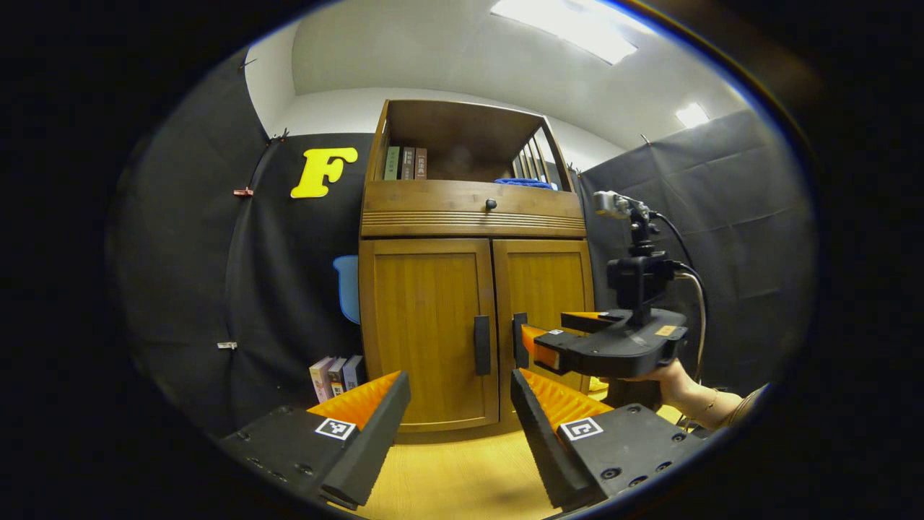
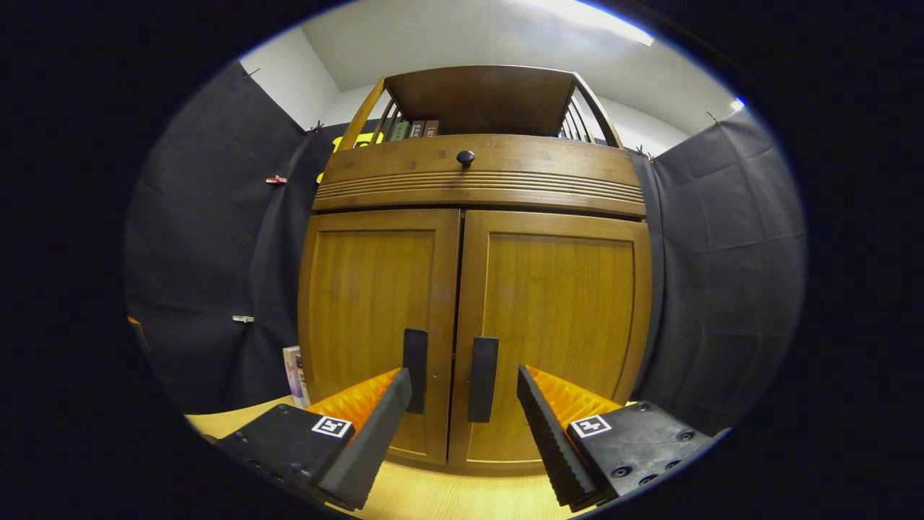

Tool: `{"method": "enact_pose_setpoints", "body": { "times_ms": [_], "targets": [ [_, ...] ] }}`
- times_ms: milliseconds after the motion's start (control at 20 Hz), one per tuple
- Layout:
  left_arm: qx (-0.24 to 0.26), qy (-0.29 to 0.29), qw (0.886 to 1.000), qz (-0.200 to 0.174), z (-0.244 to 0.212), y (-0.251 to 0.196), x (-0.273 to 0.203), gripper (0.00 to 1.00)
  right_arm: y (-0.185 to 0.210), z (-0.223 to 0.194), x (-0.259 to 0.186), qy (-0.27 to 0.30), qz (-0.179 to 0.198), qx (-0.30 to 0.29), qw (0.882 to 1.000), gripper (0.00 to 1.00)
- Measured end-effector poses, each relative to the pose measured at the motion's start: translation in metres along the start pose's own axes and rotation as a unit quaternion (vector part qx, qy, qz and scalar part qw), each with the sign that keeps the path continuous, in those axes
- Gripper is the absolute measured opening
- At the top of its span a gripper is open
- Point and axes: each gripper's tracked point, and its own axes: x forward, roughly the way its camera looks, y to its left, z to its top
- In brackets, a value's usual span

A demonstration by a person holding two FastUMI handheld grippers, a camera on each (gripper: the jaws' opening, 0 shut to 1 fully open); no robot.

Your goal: Open the right door of the double-door shoe cabinet with the right hand, and open the left door with the left hand.

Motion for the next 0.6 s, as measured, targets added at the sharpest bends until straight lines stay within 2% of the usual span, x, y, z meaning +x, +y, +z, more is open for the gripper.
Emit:
{"method": "enact_pose_setpoints", "body": {
  "times_ms": [100,200,250,500,600],
  "targets": [
    [0.0,0.004,1.0,0.002,-0.006,0.005,-0.001,0.87,0.0,-0.012,0.015,0.013,-0.002,0.006,1.0,0.95],
    [-0.003,0.006,1.0,0.008,-0.011,0.012,-0.001,0.87,0.004,-0.02,0.031,0.02,0.004,0.02,1.0,0.92],
    [-0.004,0.006,1.0,0.01,-0.012,0.015,-0.001,0.87,0.003,-0.025,0.04,0.022,0.0,0.022,1.0,0.95],
    [-0.008,-0.005,0.999,0.034,-0.008,0.038,-0.007,0.88,-0.021,-0.038,0.079,0.019,-0.049,0.027,0.998,0.94],
    [-0.008,-0.007,0.999,0.04,-0.008,0.045,-0.009,0.87,-0.028,-0.046,0.089,0.024,-0.055,0.035,0.998,0.87]
  ]
}}
